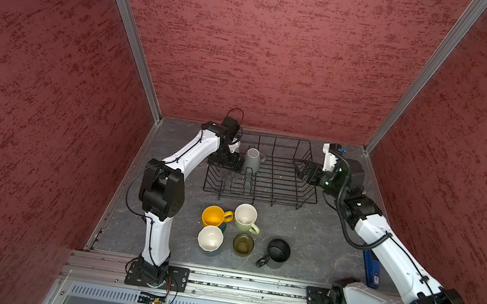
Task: Load cups into a dish rack
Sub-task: Place the cup upside down at the dish rack, then pick up the cup from the dish rack.
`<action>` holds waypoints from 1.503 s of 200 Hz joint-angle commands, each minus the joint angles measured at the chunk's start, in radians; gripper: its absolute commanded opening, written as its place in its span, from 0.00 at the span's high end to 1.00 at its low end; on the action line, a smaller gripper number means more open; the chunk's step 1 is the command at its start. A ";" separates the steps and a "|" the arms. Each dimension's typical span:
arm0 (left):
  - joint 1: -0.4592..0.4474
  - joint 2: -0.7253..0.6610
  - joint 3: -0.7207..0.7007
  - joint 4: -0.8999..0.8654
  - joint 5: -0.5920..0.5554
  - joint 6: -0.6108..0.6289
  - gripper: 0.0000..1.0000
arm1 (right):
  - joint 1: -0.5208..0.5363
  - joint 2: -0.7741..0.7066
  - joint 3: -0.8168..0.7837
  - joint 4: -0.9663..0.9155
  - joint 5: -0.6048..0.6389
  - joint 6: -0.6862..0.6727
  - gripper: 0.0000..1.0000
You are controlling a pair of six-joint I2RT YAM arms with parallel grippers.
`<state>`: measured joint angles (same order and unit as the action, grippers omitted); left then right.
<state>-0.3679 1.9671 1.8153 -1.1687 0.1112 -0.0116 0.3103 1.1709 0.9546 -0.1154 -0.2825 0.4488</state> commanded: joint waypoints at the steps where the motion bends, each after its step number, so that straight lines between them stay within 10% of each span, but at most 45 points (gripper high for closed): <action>1: -0.029 -0.114 -0.013 0.045 -0.106 -0.004 0.01 | -0.010 0.001 0.009 0.026 -0.008 0.004 0.01; 69: 0.016 -0.518 -0.320 0.463 -0.168 -0.086 0.01 | -0.011 0.004 0.018 0.027 -0.010 0.002 0.01; 118: 0.365 -0.495 -0.423 0.541 0.500 -0.404 0.00 | -0.013 -0.008 0.024 0.007 0.002 -0.004 0.01; 158: 0.196 -0.578 -0.372 0.474 0.114 -0.181 0.00 | -0.013 -0.024 0.027 -0.016 0.023 -0.014 0.01; 210: 0.128 -0.585 -0.331 0.444 0.115 -0.106 0.00 | -0.015 -0.021 0.037 -0.019 0.024 -0.018 0.01; 261: 0.034 -0.386 -0.119 0.156 -0.024 -0.062 0.27 | -0.017 -0.034 0.024 -0.017 0.022 -0.021 0.01; 300: -0.016 -0.312 -0.077 0.118 -0.042 -0.058 0.19 | -0.018 -0.048 0.018 -0.024 0.028 -0.027 0.01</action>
<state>-0.3531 1.6348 1.7016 -0.9661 0.1059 -0.0883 0.3035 1.1519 0.9546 -0.1253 -0.2764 0.4362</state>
